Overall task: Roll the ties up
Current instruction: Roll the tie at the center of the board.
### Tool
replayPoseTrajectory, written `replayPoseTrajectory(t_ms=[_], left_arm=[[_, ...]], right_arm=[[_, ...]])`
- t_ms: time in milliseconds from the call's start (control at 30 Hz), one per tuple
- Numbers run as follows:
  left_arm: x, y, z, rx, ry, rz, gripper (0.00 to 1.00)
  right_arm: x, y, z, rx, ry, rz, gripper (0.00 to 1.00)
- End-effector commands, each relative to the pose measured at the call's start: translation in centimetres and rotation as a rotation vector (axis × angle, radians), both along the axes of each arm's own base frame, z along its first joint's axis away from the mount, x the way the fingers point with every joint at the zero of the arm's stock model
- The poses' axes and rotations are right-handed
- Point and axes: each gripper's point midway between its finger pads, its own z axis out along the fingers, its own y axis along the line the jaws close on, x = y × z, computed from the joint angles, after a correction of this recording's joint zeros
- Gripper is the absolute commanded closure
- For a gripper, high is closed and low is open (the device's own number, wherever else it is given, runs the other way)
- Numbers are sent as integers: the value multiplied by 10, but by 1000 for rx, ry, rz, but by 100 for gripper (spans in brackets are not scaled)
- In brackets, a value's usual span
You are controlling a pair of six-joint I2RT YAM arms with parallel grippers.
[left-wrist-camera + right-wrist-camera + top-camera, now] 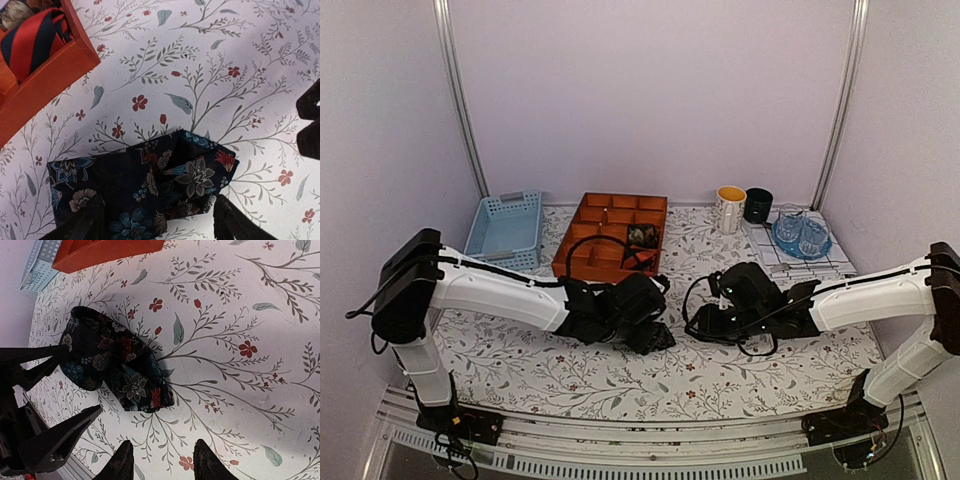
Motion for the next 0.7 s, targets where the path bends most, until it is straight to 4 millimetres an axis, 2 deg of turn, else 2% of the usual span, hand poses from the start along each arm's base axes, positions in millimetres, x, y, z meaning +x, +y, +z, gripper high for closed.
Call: replayPoseTrajectory(t_ms=[0, 200, 400, 567, 667], left_arm=[[2, 5, 28, -71, -24, 11, 25], [12, 28, 46, -99, -55, 84, 24], [30, 81, 82, -239, -106, 218, 22], [44, 125, 105, -481, -97, 301, 22], [54, 153, 105, -625, -73, 360, 22]], right_arm=[[4, 4, -10, -22, 10, 10, 60], [4, 8, -8, -17, 12, 25, 60], [7, 11, 4, -16, -31, 51, 62], [13, 15, 31, 10, -140, 68, 63], [13, 24, 52, 41, -219, 99, 63]])
